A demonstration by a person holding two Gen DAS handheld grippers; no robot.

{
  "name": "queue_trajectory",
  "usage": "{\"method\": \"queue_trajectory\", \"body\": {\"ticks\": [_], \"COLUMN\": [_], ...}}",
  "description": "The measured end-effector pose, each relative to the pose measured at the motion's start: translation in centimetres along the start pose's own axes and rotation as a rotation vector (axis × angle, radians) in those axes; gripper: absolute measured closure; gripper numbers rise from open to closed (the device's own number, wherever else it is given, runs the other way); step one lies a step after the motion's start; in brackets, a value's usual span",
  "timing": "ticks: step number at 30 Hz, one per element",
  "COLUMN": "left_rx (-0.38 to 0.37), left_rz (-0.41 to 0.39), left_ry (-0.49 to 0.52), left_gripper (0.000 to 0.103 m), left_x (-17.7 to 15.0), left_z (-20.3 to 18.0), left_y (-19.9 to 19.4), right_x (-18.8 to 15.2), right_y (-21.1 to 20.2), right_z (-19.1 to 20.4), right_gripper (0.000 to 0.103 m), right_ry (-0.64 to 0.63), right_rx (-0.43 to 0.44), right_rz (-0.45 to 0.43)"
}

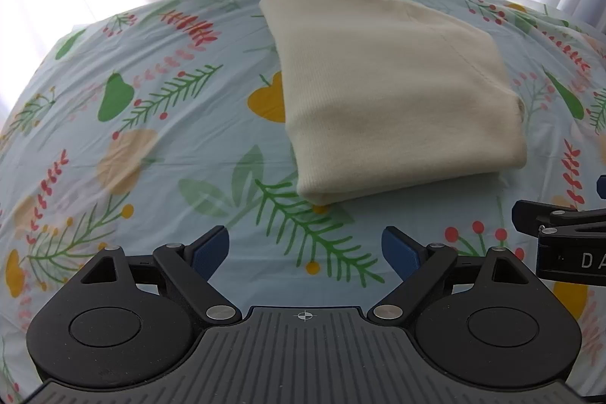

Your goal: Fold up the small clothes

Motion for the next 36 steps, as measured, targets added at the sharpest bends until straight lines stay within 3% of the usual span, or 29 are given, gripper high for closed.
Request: {"method": "queue_trajectory", "body": {"ticks": [36], "left_rx": [-0.001], "left_rz": [-0.008], "left_ry": [-0.001], "left_gripper": [0.011], "left_x": [0.22], "left_z": [-0.05], "left_y": [-0.18], "right_x": [-0.08], "right_y": [-0.29], "right_z": [-0.14], "right_gripper": [0.004], "right_ry": [0.003], "right_rx": [0.011], "right_rz": [-0.013]}}
Point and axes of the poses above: each gripper's, at about its wrist camera, not at the fingertips, and y roughly the way its jaws point, z to its left, x to its top, the point moved 5 cm from there along y, roughly the way its jaws point, and after that the axes turned 4 degrees about -z, right-handed, at the moved point
